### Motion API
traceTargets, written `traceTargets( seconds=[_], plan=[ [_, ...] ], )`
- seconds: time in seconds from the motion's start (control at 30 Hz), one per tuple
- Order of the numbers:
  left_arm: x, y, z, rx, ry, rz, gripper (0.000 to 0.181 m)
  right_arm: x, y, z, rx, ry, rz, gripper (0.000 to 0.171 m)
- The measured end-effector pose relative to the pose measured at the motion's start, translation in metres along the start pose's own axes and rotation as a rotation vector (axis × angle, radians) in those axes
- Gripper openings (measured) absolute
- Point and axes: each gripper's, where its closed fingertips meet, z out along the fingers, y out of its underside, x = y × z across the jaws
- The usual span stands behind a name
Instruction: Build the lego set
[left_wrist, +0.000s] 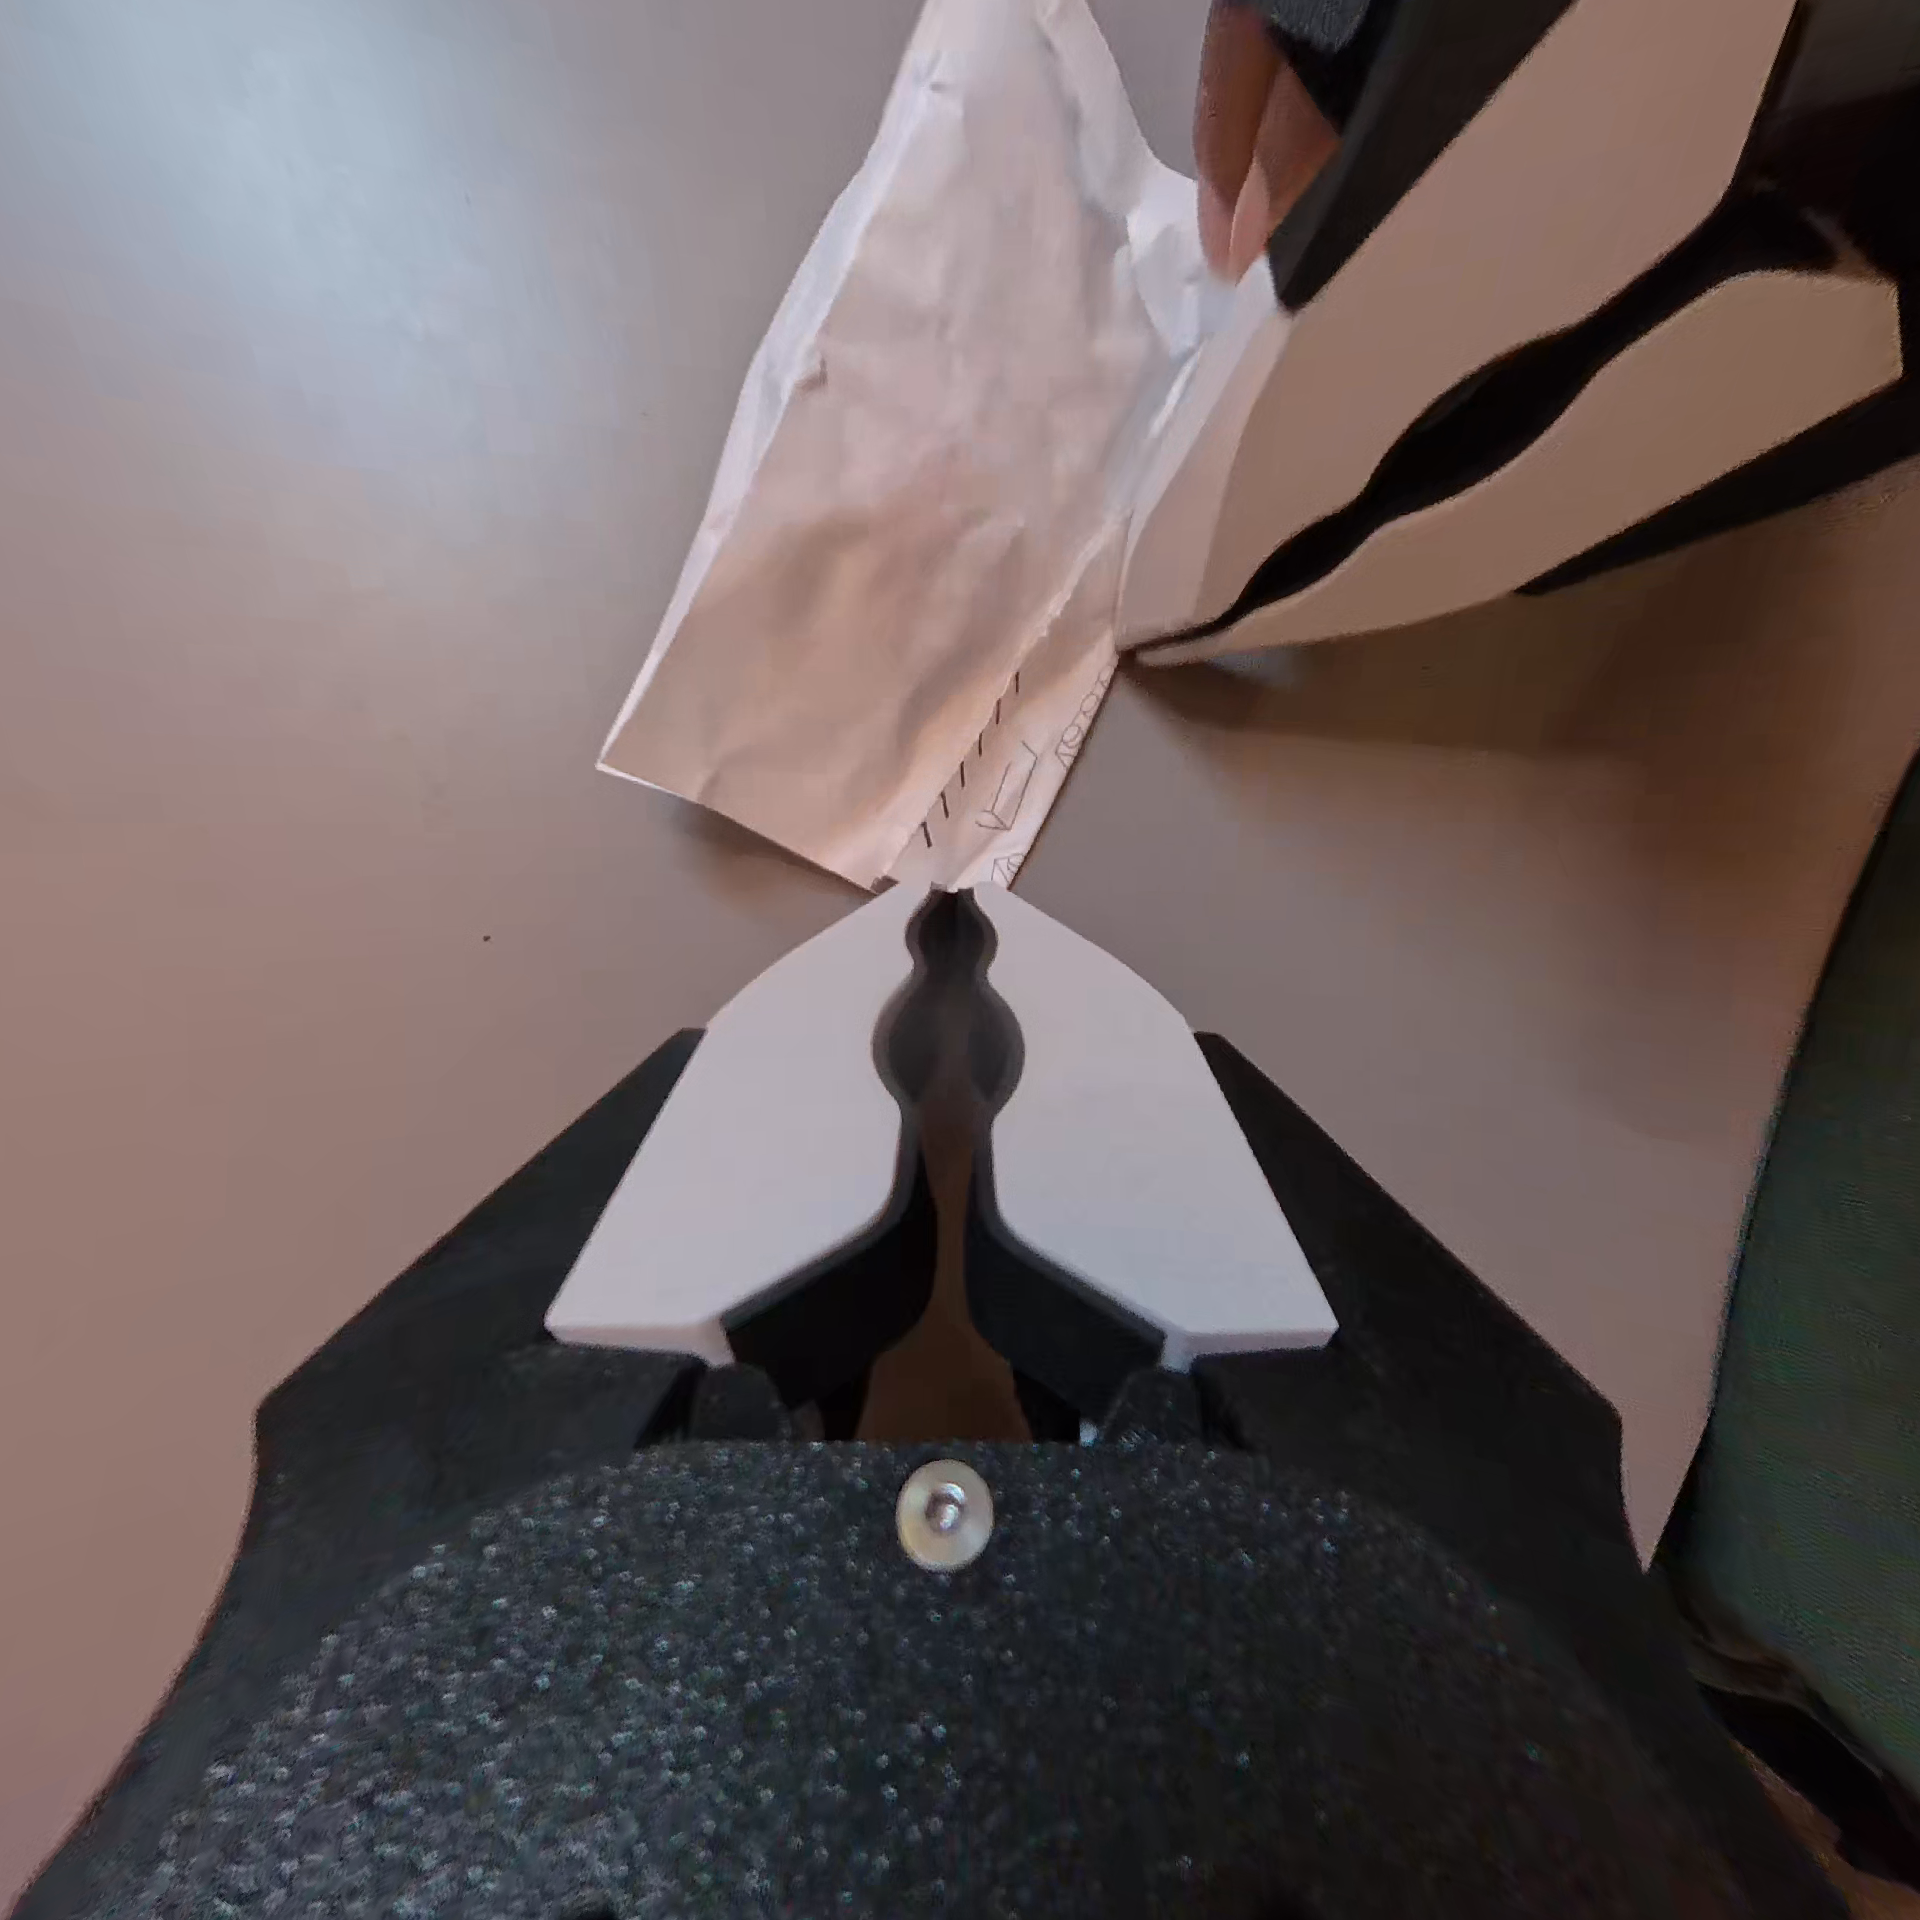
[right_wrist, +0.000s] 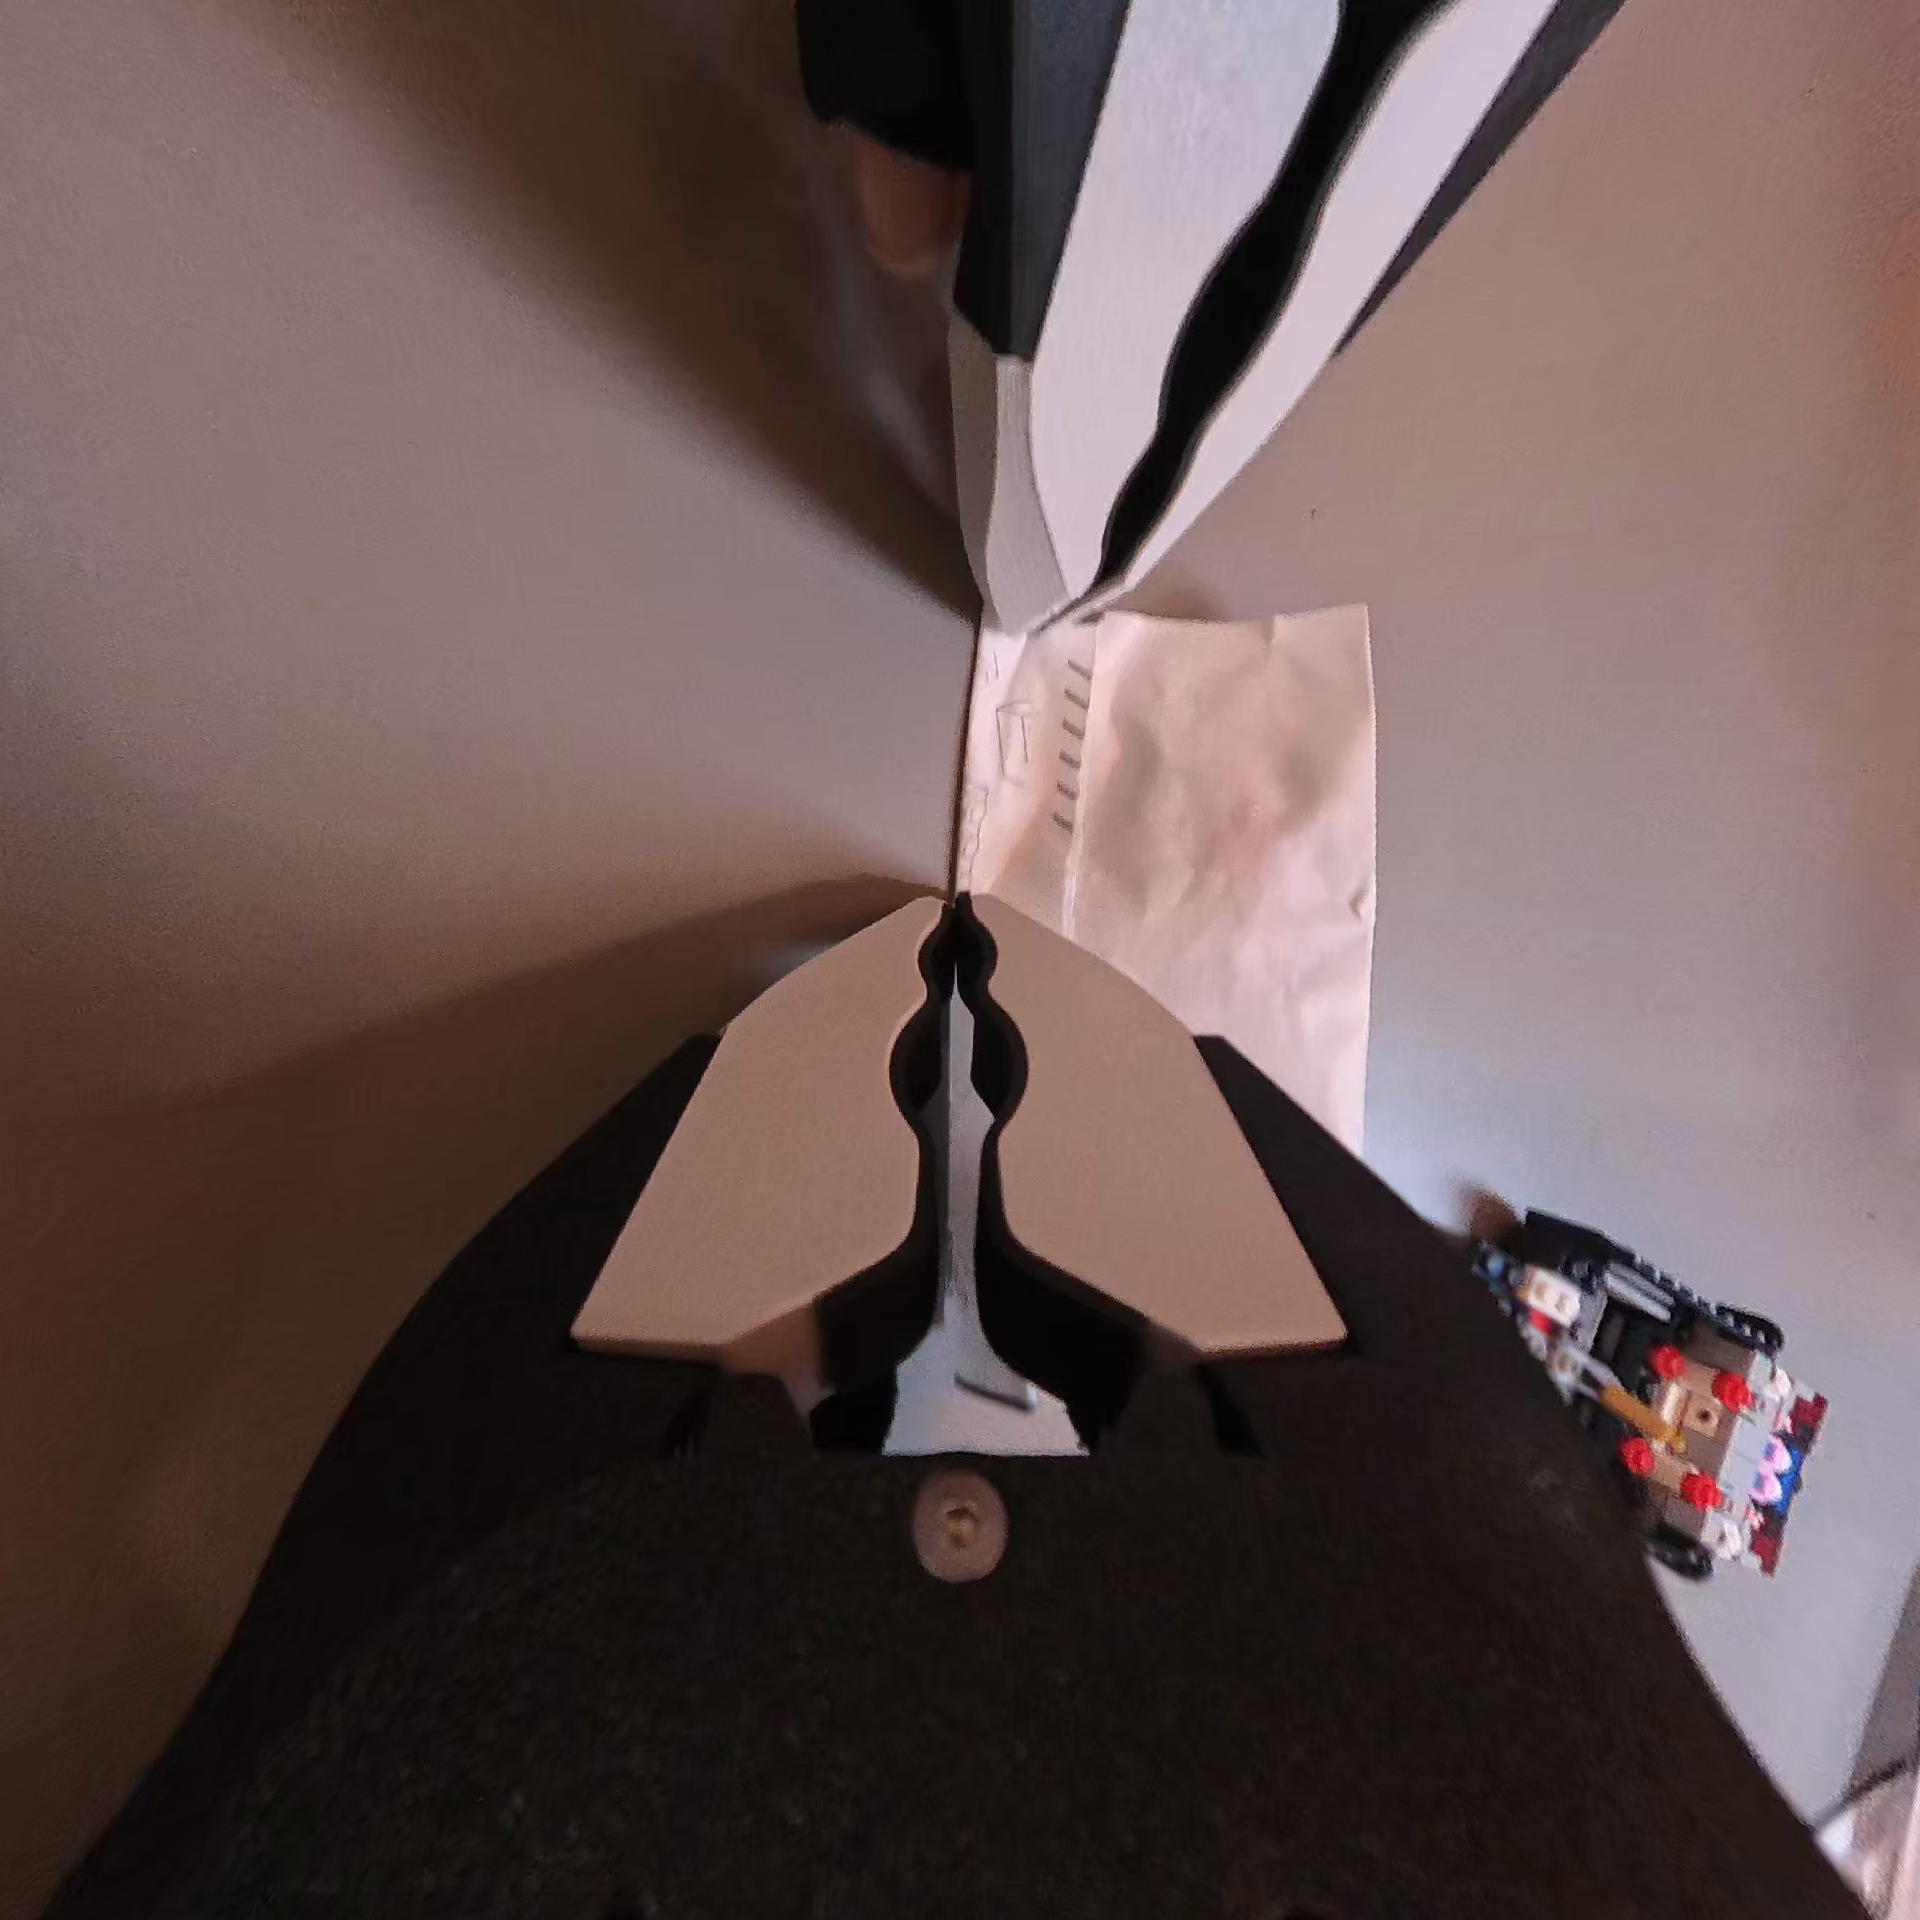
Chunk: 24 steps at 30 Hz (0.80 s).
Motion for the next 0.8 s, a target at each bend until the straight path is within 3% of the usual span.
traceTargets(
  seconds=[0.17,0.33,0.43,0.57,0.7,0.8],
  plan=[
    [0.001,-0.001,0.001,0.028,0.011,0.003,0.002,0.002,0.011,-0.006,0.035,-0.032,0.076,0.0],
    [0.001,-0.001,0.001,0.021,0.012,0.004,0.002,0.002,0.011,-0.005,0.087,-0.162,0.288,0.0],
    [0.001,0.005,-0.003,-0.049,-0.012,0.04,0.0,0.003,0.012,-0.005,0.083,-0.183,0.347,0.0],
    [0.034,-0.037,-0.007,0.146,0.127,0.091,0.0,0.004,0.012,-0.005,0.079,-0.195,0.371,0.0],
    [0.019,-0.03,0.022,0.023,0.019,0.127,0.001,0.004,0.012,-0.005,0.08,-0.198,0.374,0.0],
    [0.017,-0.032,0.022,0.045,0.047,0.081,0.001,0.005,0.012,-0.005,0.085,-0.179,0.386,0.0]
  ],
)
